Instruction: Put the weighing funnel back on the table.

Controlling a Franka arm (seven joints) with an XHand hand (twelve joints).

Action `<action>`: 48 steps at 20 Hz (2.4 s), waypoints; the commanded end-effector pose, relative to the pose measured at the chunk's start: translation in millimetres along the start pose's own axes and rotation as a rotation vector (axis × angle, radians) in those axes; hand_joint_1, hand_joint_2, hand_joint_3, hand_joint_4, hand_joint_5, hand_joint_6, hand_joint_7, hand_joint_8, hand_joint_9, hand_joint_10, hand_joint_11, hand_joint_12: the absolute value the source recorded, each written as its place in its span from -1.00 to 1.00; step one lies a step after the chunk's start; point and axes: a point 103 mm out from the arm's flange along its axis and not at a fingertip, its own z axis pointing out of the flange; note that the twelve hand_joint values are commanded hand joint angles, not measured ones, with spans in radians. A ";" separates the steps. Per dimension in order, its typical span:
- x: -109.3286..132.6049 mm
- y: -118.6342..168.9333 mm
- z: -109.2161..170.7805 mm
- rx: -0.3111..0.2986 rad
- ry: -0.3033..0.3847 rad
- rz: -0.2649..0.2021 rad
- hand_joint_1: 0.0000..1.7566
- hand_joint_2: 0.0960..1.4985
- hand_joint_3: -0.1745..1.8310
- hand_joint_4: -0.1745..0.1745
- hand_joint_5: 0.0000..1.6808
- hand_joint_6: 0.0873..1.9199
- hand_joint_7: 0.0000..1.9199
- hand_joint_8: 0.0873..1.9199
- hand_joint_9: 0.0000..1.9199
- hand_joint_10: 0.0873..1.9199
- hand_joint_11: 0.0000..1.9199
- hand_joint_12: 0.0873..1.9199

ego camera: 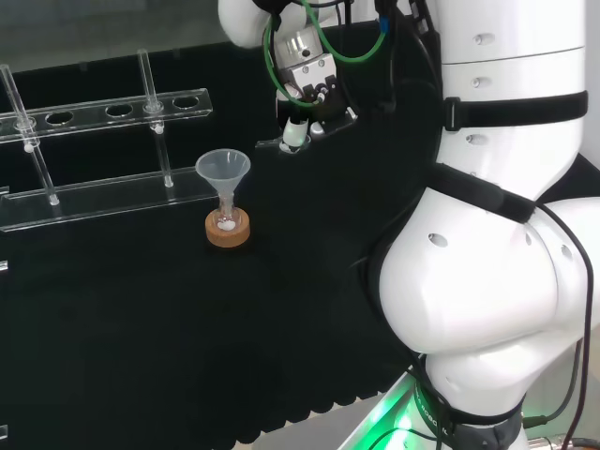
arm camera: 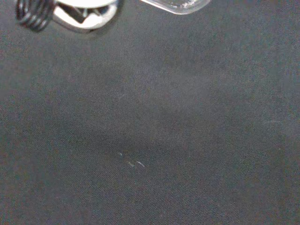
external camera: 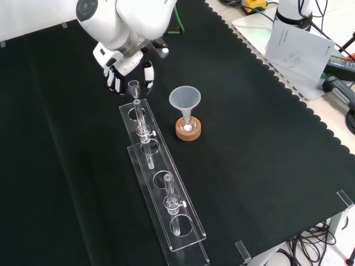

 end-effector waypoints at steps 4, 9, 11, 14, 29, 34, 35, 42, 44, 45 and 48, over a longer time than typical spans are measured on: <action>9.3 16.4 14.3 0.018 -0.043 -0.013 0.22 -0.12 -0.15 1.00 0.35 -0.08 -0.40 -0.35 -0.07 -0.65 -0.32 0.15; 12.9 25.9 21.3 0.026 -0.039 -0.024 0.22 -0.12 -0.15 1.00 0.35 -0.08 -0.40 -0.35 -0.07 -0.65 -0.32 0.15; 14.7 28.8 23.3 0.024 -0.036 -0.028 0.22 -0.12 -0.15 1.00 0.35 -0.08 -0.40 -0.35 -0.07 -0.65 -0.32 0.15; 16.2 33.3 25.2 0.025 -0.029 -0.035 0.22 -0.12 -0.15 1.00 0.35 -0.08 -0.40 -0.35 -0.07 -0.65 -0.32 0.15; 21.4 49.6 37.7 0.008 -0.024 -0.056 0.22 -0.12 -0.15 1.00 0.35 -0.08 -0.39 -0.35 -0.06 -0.64 -0.32 0.15; 23.3 51.5 38.7 -0.006 -0.016 -0.058 0.22 -0.12 -0.15 1.00 0.35 -0.08 -0.39 -0.35 -0.06 -0.64 -0.32 0.15; 23.5 51.5 39.0 -0.008 -0.011 -0.058 0.22 -0.12 -0.15 1.00 0.35 -0.08 -0.39 -0.35 -0.06 -0.64 -0.32 0.15; 30.8 52.1 44.7 -0.002 -0.009 -0.063 0.22 -0.10 -0.18 1.00 0.35 -0.10 -0.39 -0.35 -0.06 -0.64 -0.31 0.15; 31.4 52.0 45.0 -0.003 -0.009 -0.064 0.22 -0.08 -0.22 1.00 0.34 -0.11 -0.39 -0.34 -0.06 -0.64 -0.31 0.15; 31.4 52.0 44.8 -0.003 -0.006 -0.061 0.21 -0.04 -0.26 1.00 0.34 -0.12 -0.40 -0.34 -0.06 -0.64 -0.31 0.15; 30.3 49.9 44.6 -0.005 0.005 -0.059 0.02 0.01 -0.43 0.69 0.26 -0.26 -0.46 -0.32 -0.09 -0.63 -0.32 0.16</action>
